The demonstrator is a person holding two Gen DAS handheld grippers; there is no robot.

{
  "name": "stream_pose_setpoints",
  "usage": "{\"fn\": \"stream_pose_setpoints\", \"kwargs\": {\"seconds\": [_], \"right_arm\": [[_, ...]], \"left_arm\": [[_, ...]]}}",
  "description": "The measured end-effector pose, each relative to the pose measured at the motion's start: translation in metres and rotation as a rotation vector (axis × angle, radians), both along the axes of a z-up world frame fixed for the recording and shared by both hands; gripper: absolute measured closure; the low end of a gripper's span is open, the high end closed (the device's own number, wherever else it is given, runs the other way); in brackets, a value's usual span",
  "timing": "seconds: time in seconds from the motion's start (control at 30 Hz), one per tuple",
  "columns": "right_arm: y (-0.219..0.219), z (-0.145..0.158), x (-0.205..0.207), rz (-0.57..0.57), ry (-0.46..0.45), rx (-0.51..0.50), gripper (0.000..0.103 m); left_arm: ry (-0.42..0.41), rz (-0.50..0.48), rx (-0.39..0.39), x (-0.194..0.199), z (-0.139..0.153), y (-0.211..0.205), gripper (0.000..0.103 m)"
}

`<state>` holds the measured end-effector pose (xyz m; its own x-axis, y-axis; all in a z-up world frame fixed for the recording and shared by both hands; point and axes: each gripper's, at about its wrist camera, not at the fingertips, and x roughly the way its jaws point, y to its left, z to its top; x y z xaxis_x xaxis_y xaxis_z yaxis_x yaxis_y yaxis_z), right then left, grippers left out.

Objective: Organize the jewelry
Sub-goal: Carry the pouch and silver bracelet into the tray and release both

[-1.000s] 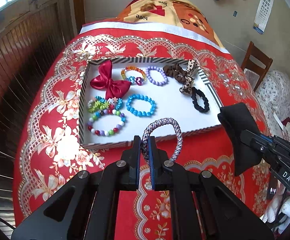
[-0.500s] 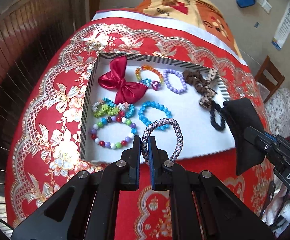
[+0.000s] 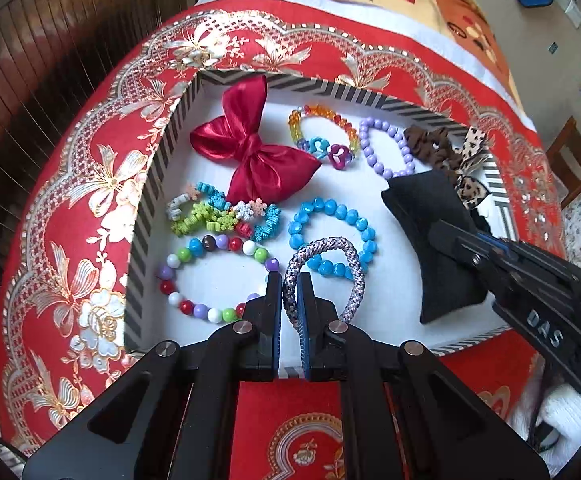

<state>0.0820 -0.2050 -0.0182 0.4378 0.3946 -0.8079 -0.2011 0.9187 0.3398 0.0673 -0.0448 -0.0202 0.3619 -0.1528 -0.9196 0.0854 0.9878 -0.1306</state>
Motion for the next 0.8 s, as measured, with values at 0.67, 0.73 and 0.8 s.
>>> {"fn": "stream_pose_setpoints", "kwargs": {"seconds": [0.67,0.73,0.8], "right_arm": [[-0.023,-0.02,0.009,-0.073,0.024,0.001,0.074],[-0.027,-0.013,0.001,-0.08,0.014,0.007,0.073],[-0.029,-0.007,-0.007,-0.086,0.003,0.0,0.073]], "left_arm": [[0.015,0.004,-0.002,0.01,-0.013,-0.008,0.067],[0.009,0.005,-0.003,0.009,-0.011,-0.006,0.065],[0.002,0.002,-0.004,0.006,-0.008,-0.005,0.065]]}}
